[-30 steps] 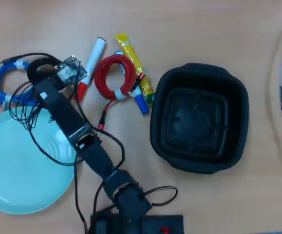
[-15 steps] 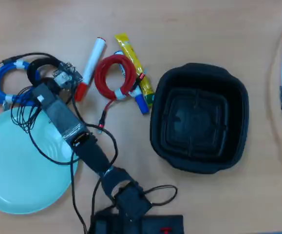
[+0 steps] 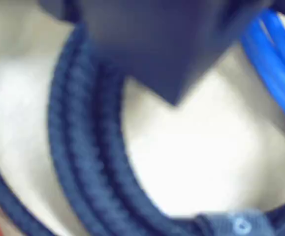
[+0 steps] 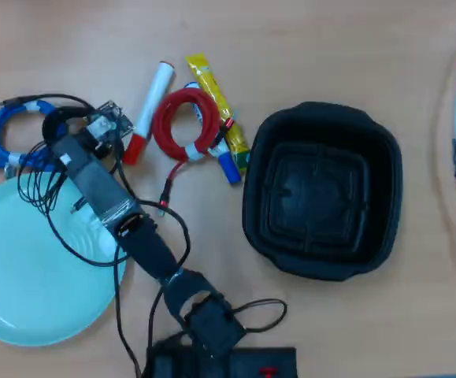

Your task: Put a black charging cable in a black bowl and put a red charging cable in a green bowl

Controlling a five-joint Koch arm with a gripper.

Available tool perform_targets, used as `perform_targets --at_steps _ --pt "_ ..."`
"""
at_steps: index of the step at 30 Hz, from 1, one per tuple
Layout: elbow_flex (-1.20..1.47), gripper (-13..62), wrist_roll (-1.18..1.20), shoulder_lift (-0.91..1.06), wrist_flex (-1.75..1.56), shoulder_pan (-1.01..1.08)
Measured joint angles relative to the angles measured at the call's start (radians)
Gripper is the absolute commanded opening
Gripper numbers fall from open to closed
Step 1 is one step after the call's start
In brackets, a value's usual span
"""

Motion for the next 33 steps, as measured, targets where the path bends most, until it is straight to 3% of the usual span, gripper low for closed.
perform_targets --at_steps 11,26,33 --pt "-0.003 -6.6 -0.054 0.081 0.097 0.000" --pt "-0.003 -6.6 -0.201 0.670 0.242 0.009" --pt "-0.005 -6.6 -0.219 0.864 0.325 0.190"
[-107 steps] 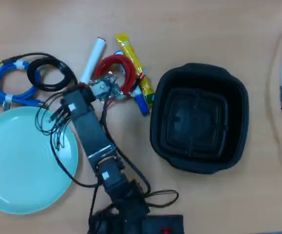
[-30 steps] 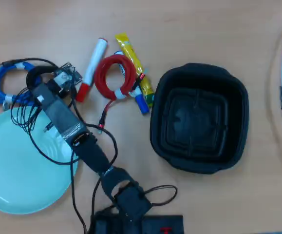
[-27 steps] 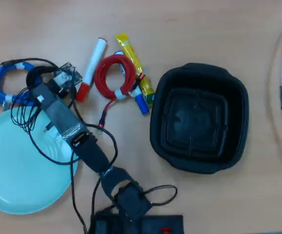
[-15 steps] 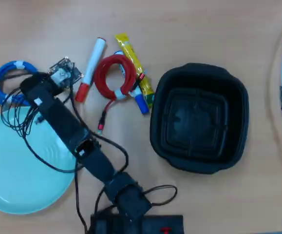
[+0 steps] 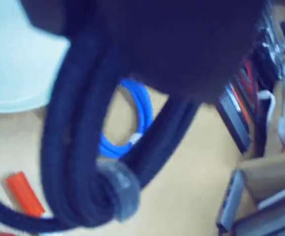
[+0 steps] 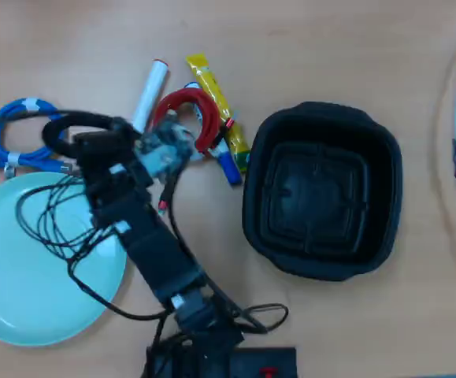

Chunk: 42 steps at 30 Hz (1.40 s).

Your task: Put a black charging cable in a black bowl and put a red charging cable in a green bowl

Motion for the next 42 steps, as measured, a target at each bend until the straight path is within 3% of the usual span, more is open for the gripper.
perform_targets --at_steps 11,18,28,34,42 --pt "0.012 -6.6 -0.043 0.075 0.169 0.460" --pt "0.189 -6.6 -0.236 0.146 0.169 0.727" --pt "0.549 -6.6 -0.245 0.146 0.149 1.086" --pt "0.867 -6.9 -0.242 0.150 -0.044 1.170" --pt "0.923 -6.8 -0.242 0.150 -0.133 1.192"
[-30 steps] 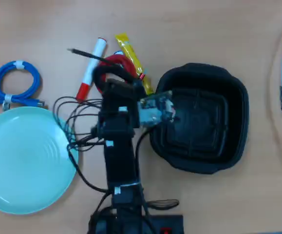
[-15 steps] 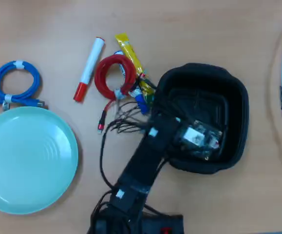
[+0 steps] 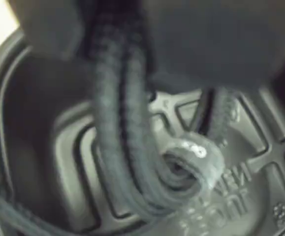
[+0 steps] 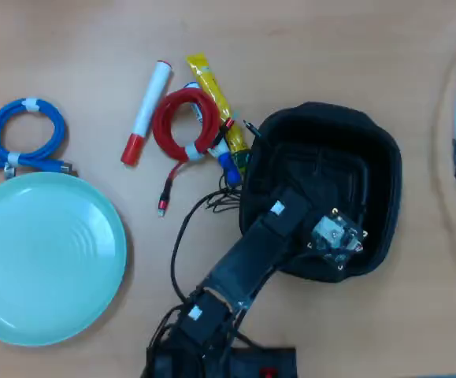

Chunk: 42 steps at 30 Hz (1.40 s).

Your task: Put a black charging cable in a black bowl and put a red charging cable in a green bowl

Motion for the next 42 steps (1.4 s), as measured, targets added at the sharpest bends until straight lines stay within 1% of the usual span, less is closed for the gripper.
perform_targets --at_steps 3,4,5,7,9,11,12,13,17,19,23,28,33,37,39,42 --pt "0.000 -6.3 0.002 0.000 0.000 0.005" --pt "0.006 -5.4 0.005 0.000 -0.002 0.005" --pt "0.021 -3.1 0.017 0.000 -0.003 0.005" --pt "0.080 5.4 0.044 0.000 -0.020 0.005" --pt "0.150 18.0 0.057 0.000 -0.071 0.002" --pt "0.242 28.8 0.060 0.002 -0.164 -0.008" --pt "0.285 32.3 0.058 0.002 -0.213 -0.012" --pt "0.313 33.7 0.060 0.002 -0.252 -0.017" --pt "0.321 33.8 0.051 0.021 -0.304 -0.041" --pt "0.319 33.8 0.044 0.072 -0.307 -0.094" --pt "0.298 33.8 0.043 0.225 -0.305 -0.281" --pt "0.225 33.8 0.043 0.281 -0.307 -0.545" --pt "0.227 33.8 0.043 0.281 -0.305 -0.831" --pt "0.235 33.9 0.043 0.276 -0.307 -1.003" --pt "0.233 34.0 0.043 0.225 -0.328 -1.051" --pt "0.235 34.0 0.015 0.083 -0.393 -1.072"
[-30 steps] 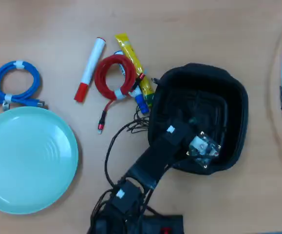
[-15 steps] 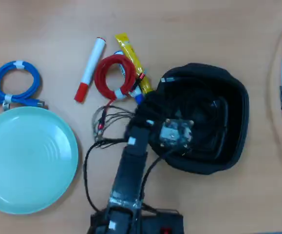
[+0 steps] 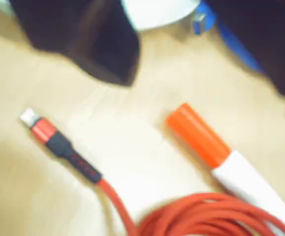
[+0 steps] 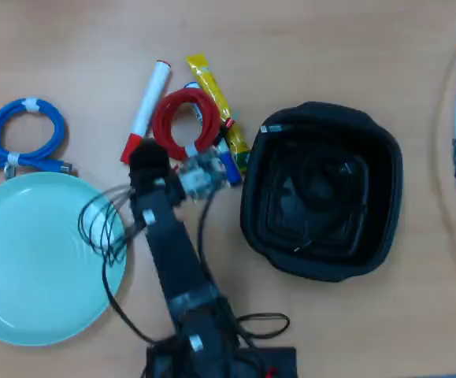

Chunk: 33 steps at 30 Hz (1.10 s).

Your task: Put a black charging cable in a black bowl and put a red charging cable in a green bowl

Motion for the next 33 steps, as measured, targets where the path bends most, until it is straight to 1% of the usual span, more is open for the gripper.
perform_targets --at_steps 2,11,19,22,28,33 --pt "0.000 34.0 -0.034 -0.057 -0.017 -0.006" --pt "0.000 34.0 -0.164 -0.121 -0.028 -0.020" --pt "-0.002 33.9 -0.354 -0.143 -0.028 0.110" --pt "-0.032 33.9 -0.387 -0.216 -0.029 0.152" --pt "-0.242 33.7 -0.387 -0.416 -0.029 0.164" --pt "-0.290 33.7 -0.387 -0.502 -0.029 0.166"
